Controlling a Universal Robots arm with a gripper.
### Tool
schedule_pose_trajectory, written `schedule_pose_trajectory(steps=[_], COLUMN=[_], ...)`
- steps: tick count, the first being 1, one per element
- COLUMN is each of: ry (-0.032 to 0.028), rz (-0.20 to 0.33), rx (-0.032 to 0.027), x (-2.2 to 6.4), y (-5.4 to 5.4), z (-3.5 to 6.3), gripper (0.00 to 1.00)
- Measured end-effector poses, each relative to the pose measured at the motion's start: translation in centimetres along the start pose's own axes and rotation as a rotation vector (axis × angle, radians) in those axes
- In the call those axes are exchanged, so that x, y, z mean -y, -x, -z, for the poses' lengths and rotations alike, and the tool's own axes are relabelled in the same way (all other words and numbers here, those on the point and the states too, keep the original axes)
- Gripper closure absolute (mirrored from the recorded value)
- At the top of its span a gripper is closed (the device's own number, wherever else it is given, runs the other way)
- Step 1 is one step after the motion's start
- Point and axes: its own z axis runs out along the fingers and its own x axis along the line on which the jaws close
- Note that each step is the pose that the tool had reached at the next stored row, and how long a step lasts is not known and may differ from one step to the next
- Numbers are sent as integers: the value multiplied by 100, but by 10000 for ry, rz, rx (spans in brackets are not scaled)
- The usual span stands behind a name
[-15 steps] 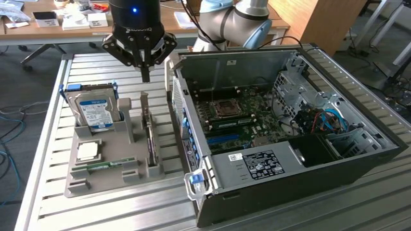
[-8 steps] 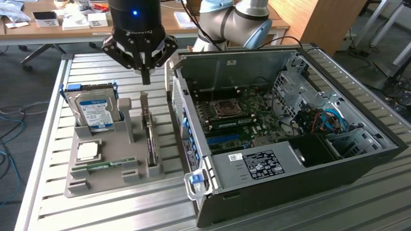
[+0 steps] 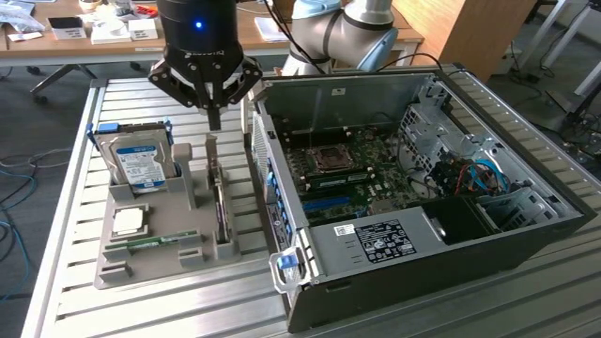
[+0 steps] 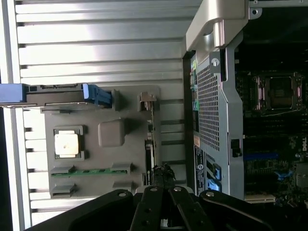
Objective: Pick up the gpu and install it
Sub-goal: 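Reach for the gpu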
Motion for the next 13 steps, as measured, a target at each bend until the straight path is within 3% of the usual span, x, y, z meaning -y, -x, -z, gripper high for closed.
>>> schedule_pose_trajectory(steps=[13], ry=[-7], rz=[0], rx=[0], x=[181], y=[11], z=[1], gripper=[89])
